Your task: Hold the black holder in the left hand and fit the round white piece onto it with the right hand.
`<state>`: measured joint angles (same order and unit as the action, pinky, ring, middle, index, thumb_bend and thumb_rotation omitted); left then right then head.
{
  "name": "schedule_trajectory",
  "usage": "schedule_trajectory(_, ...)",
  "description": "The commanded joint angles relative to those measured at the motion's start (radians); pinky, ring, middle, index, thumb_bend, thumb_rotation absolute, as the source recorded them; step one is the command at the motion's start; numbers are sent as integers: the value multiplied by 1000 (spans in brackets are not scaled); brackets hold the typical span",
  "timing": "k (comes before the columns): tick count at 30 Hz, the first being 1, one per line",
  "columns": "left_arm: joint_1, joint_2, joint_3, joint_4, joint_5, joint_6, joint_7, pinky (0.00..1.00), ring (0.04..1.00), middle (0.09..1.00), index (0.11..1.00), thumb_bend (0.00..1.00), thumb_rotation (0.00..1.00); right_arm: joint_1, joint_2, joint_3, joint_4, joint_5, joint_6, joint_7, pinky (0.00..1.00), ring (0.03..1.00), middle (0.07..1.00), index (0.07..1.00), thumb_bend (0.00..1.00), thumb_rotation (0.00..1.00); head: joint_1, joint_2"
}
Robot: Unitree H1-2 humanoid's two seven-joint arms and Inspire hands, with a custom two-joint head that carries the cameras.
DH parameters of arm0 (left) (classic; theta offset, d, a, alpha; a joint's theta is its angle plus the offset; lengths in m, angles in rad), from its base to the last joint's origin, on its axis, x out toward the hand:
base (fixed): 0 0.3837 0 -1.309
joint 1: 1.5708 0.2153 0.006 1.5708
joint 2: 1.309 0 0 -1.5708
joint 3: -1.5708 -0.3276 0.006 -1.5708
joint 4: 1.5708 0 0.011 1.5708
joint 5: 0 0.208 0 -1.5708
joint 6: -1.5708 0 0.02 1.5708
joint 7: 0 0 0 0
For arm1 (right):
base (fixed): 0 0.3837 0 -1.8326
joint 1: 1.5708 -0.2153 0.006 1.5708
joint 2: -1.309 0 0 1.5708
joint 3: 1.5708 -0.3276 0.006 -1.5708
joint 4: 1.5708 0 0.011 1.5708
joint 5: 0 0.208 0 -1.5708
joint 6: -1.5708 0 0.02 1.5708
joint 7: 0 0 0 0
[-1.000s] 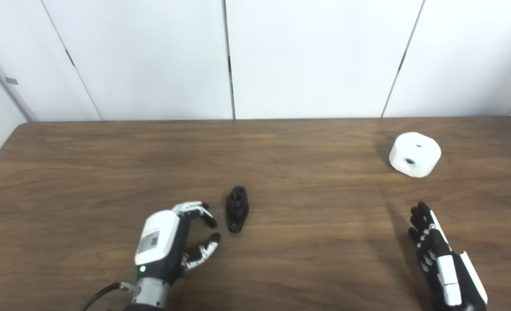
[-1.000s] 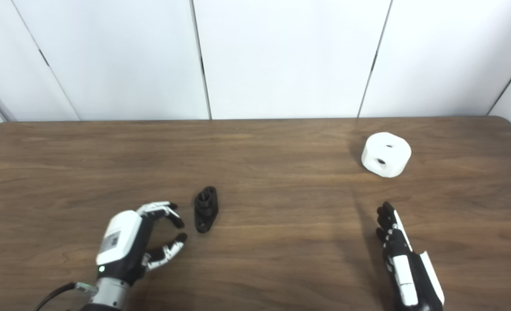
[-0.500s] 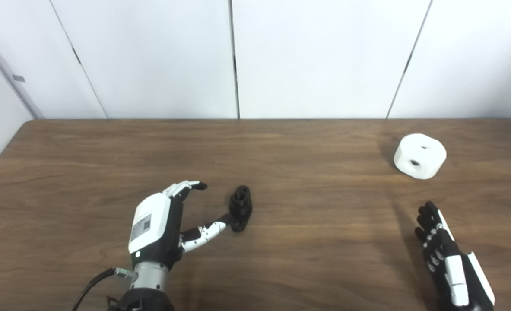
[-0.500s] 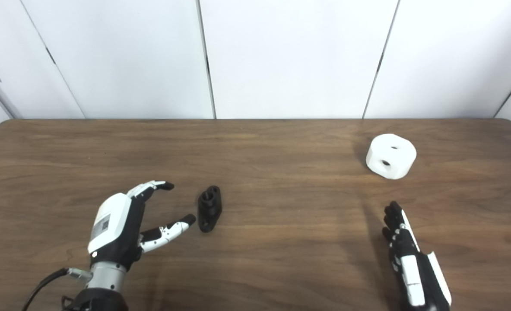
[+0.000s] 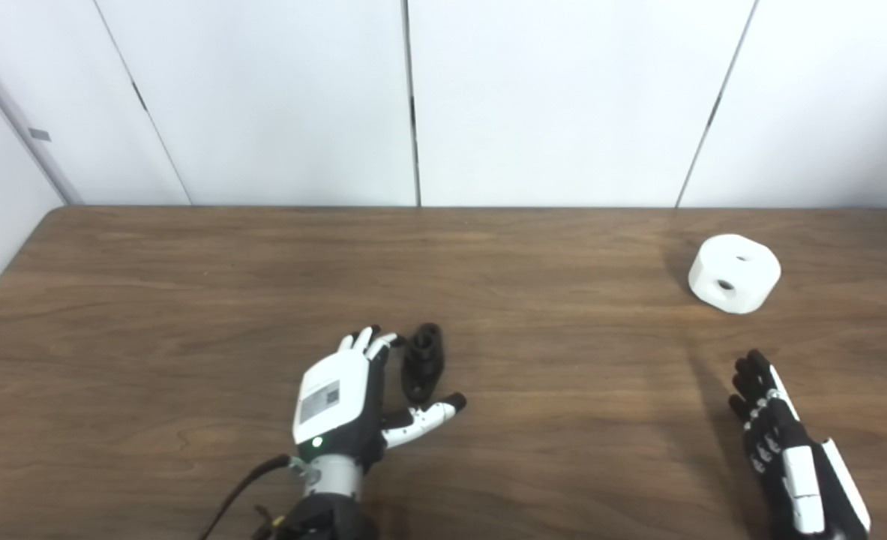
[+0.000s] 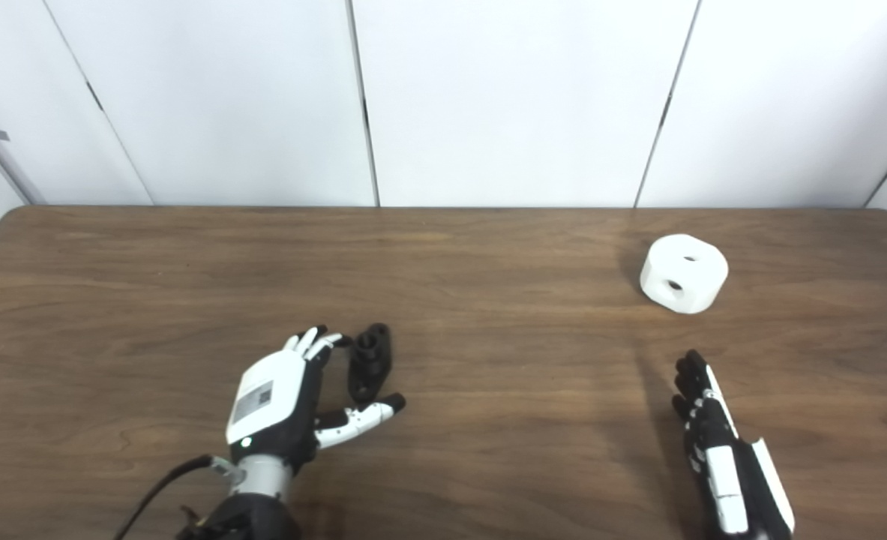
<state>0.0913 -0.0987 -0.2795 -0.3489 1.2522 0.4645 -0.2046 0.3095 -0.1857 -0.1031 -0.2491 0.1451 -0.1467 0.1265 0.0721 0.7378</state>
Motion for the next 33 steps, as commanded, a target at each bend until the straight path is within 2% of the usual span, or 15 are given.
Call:
schedule_trajectory(1,-16,-15,0,14,19,-5,65,953,986,992,860,893,602,1,-7,-6,4,8,-22,6,1000,1000,987,1000,628,1000,-1,1)
schedule_trajectory(8,-36,-43,7,133,-8,0,183,972,1000,1000,900,882,582,2,-8,-1,1,5,-23,9,1000,1000,991,1000,619,1000,1,2)
schedule_trajectory(12,-55,-62,31,211,-34,2,292,979,1000,1000,904,881,561,3,-7,1,-2,-1,-21,7,1000,1000,989,999,610,1000,1,3)
schedule_trajectory(16,-76,-72,52,265,-47,3,351,990,1000,1000,949,861,565,4,-9,3,-8,6,-17,11,1000,1000,987,1000,592,988,2,4)
schedule_trajectory(21,-94,-81,64,304,-54,4,373,1000,1000,1000,929,860,561,4,-9,5,-6,8,-26,13,1000,1000,985,1000,587,972,-2,7)
schedule_trajectory(26,-105,-83,63,312,-41,5,370,993,1000,1000,862,843,562,5,-12,7,-7,8,-33,18,1000,1000,991,1000,563,966,-5,12)
schedule_trajectory(33,-111,-83,61,312,-10,5,339,982,1000,1000,778,846,557,7,-11,6,-11,10,-26,22,1000,1000,996,1000,579,965,-7,16)
